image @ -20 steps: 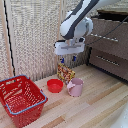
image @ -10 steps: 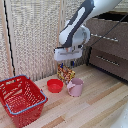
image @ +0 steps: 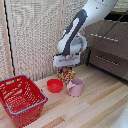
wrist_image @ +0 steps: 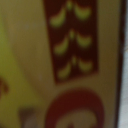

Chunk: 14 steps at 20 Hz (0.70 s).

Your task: Shift your gripper thoughtfully near the cereal snack bar. Tenderly grip the snack bar with your precision device. Carefully hover the precision device above the first drawer installation and invite the snack bar to descend into the first drawer installation.

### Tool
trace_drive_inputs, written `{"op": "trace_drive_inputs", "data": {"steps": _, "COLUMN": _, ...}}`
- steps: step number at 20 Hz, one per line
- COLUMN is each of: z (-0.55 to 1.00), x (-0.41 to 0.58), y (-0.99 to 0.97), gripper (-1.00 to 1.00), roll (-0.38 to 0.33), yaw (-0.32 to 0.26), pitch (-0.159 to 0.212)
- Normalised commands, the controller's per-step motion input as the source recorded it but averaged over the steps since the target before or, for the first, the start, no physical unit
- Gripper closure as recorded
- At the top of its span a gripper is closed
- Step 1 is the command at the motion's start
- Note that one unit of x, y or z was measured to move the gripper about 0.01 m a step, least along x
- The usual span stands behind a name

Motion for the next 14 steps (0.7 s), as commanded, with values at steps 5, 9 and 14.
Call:
{"op": "trace_drive_inputs", "data": {"steps": 5, "z": -0.05, "x": 0.079, "y": 0.0, "gripper": 1.0, "roll": -0.01, "yaw": 0.0, "pitch": 0.017}}
{"op": "trace_drive_inputs", "data": {"steps": 9, "z": 0.0, "x": 0.134, "y": 0.0, "gripper": 1.0, "roll": 0.0, "yaw": 0.0, "pitch": 0.0}}
{"op": "trace_drive_inputs", "data": {"steps": 14, "z": 0.14, "x": 0.288, "y": 0.0, "gripper": 1.0, "roll": 0.0, "yaw": 0.01, "pitch": 0.012}}
